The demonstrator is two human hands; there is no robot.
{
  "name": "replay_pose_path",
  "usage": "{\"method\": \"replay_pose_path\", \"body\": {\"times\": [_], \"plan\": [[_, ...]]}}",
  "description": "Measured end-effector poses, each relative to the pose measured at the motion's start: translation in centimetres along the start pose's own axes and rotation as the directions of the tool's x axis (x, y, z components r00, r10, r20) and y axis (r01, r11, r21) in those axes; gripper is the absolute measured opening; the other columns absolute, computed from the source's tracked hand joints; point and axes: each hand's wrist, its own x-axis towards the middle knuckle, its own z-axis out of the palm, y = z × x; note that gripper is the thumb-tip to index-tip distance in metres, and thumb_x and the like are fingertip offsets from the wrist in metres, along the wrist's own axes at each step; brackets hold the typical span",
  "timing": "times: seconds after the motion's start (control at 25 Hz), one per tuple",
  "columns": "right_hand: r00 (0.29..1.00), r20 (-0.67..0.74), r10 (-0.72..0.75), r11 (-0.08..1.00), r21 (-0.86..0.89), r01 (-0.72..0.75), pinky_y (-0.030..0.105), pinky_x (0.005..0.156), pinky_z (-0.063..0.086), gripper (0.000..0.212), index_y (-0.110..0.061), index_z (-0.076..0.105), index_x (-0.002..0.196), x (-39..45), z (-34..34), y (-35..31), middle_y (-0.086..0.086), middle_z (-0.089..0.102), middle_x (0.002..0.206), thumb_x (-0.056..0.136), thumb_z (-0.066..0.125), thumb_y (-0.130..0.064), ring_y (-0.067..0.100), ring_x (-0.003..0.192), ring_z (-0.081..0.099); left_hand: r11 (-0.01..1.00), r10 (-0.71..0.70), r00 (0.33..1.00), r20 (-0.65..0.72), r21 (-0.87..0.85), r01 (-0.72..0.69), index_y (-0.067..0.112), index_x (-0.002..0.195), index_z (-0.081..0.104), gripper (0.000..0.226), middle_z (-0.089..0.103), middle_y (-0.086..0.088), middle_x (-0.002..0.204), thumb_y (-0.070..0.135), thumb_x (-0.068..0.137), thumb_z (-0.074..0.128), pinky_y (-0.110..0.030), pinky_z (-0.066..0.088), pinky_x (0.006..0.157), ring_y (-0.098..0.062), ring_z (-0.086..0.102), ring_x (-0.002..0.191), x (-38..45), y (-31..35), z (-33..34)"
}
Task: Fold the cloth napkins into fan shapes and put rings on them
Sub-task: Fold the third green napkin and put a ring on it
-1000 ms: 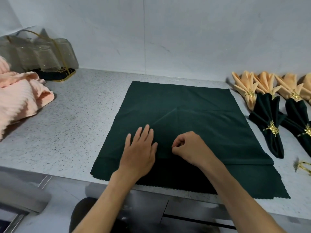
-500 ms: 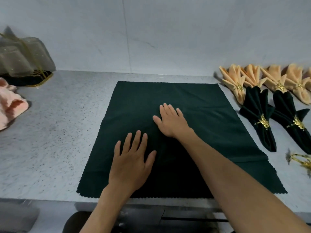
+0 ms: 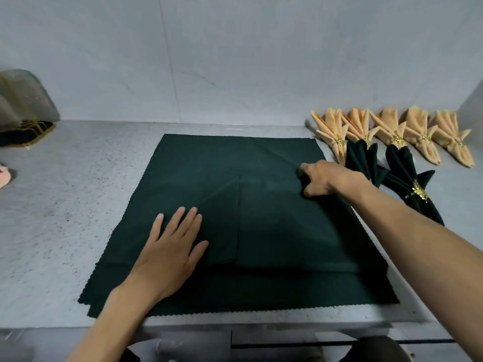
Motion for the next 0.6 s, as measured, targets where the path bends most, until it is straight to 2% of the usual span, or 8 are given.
{"method": "replay_pose_path", "body": {"times": [0.04,0.08,0.12,0.24,0.36,0.4,0.48,0.6], "plan": [[1.0,0.001,-0.009,1.0,-0.004,0.009,0.034,0.086,0.051,0.048,-0.021,0.054,0.124,0.0,-0.1,0.3,0.007,0.062,0.118,0.079,0.066,-0.035,0.027,0.104,0.058,0.999,0.048,0.999,0.0,0.016,-0.048,0.015,0.15,0.038,0.069,0.03,-0.001,0.159,0.046,0.102,0.001,-0.047,0.016,0.117,-0.021,0.025,0.147,0.1,0.6,0.0],[1.0,-0.015,-0.025,1.0,-0.015,0.025,0.034,0.085,0.052,0.042,-0.021,0.058,0.118,0.2,-0.1,0.6,0.007,0.063,0.115,0.079,0.066,-0.034,0.026,0.101,0.057,0.995,0.102,0.995,-0.005,-0.006,-0.102,0.014,0.149,0.041,0.061,0.031,-0.002,0.158,0.039,0.103,0.008,-0.045,0.018,0.116,-0.022,0.028,0.146,0.3,1.2,0.0],[0.999,-0.028,-0.033,0.999,-0.023,0.033,0.035,0.084,0.052,0.038,-0.021,0.06,0.114,0.3,-0.2,0.8,0.006,0.063,0.114,0.079,0.067,-0.034,0.025,0.099,0.057,0.986,0.152,0.988,-0.012,-0.063,-0.152,0.016,0.15,0.037,0.061,0.026,0.001,0.16,0.039,0.103,0.006,-0.04,0.014,0.117,-0.02,0.024,0.148,0.3,1.7,0.2],[1.0,-0.001,-0.002,0.997,0.078,0.002,0.036,0.086,0.052,0.043,-0.021,0.053,0.114,0.3,0.1,1.5,0.004,0.06,0.111,0.077,0.071,-0.033,0.025,0.099,0.058,0.954,0.169,0.985,-0.033,-0.246,-0.172,0.031,0.154,0.012,0.075,-0.001,0.017,0.161,0.063,0.092,-0.014,-0.025,-0.005,0.119,-0.004,-0.001,0.15,0.3,2.5,0.5],[1.0,0.021,0.008,0.999,0.045,-0.009,0.034,0.08,0.053,0.029,-0.025,0.055,0.099,0.5,-0.1,1.7,-0.001,0.06,0.096,0.077,0.069,-0.037,0.022,0.092,0.059,0.963,0.176,0.984,0.035,-0.213,-0.165,0.037,0.152,-0.007,0.079,-0.021,0.024,0.157,0.079,0.085,-0.003,-0.027,-0.01,0.12,0.004,-0.023,0.143,-0.2,2.6,-0.1],[1.0,0.011,0.001,1.0,0.019,-0.001,0.033,0.077,0.052,0.02,-0.027,0.056,0.088,0.4,-0.3,1.6,-0.003,0.059,0.09,0.077,0.069,-0.038,0.021,0.089,0.058,0.964,0.187,0.981,0.055,-0.201,-0.172,0.038,0.152,-0.009,0.085,-0.023,0.024,0.156,0.084,0.082,0.002,-0.028,-0.011,0.12,0.005,-0.026,0.142,-0.3,2.6,-0.3],[1.0,-0.008,-0.029,0.999,0.018,0.029,0.029,0.068,0.048,0.018,-0.028,0.053,0.076,0.3,-0.6,1.5,-0.003,0.06,0.086,0.077,0.069,-0.037,0.02,0.085,0.057,0.959,0.198,0.978,0.066,-0.22,-0.18,0.041,0.154,-0.004,0.09,-0.02,0.023,0.158,0.089,0.078,0.009,-0.029,-0.013,0.12,0.004,-0.027,0.142,-0.2,2.5,-0.7],[0.998,0.056,-0.024,0.985,0.171,0.014,0.027,0.066,0.042,0.019,-0.027,0.056,0.086,-0.3,-1.3,1.9,-0.003,0.059,0.089,0.079,0.074,-0.027,0.02,0.087,0.057,0.955,0.207,0.975,0.075,-0.231,-0.185,0.046,0.153,0.001,0.076,-0.016,0.022,0.16,0.071,0.083,0.015,-0.028,-0.015,0.119,0.003,-0.027,0.143,0.0,2.3,-0.7]]}}
